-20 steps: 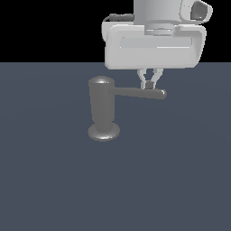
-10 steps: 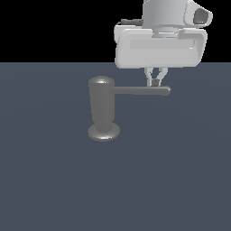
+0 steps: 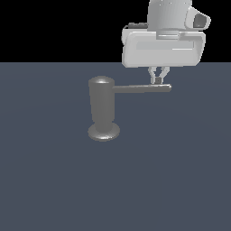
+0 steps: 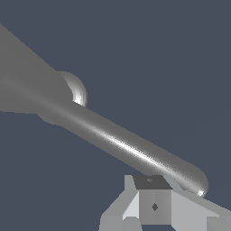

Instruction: Turn on the faucet by rotating a designated handle.

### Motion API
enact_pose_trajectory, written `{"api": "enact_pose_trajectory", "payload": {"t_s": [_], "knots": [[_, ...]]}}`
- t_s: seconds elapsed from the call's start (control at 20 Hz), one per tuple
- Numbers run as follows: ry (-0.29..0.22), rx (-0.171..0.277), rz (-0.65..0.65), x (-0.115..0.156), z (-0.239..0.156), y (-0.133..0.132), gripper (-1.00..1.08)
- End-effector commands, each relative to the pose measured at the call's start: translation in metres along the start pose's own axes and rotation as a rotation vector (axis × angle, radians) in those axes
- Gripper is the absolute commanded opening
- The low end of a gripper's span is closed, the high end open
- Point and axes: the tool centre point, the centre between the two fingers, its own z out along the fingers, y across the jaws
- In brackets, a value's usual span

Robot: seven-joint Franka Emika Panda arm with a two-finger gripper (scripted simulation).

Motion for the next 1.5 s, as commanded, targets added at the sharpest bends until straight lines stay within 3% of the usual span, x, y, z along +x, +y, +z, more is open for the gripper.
{"api": "enact_pose_trajectory", "payload": {"t_s": [0.0,1.05,1.1,1.15,1.45], "knots": [[-0.024,0.006,-0.003,0.003,0.013,0.002,-1.0],[-0.041,0.011,0.012,0.051,0.023,0.05,-1.0],[-0.041,0.011,0.012,0.051,0.023,0.05,-1.0],[-0.009,0.014,-0.038,0.065,0.006,0.02,-1.0],[-0.013,0.013,-0.032,0.083,0.008,0.02,-1.0]]}}
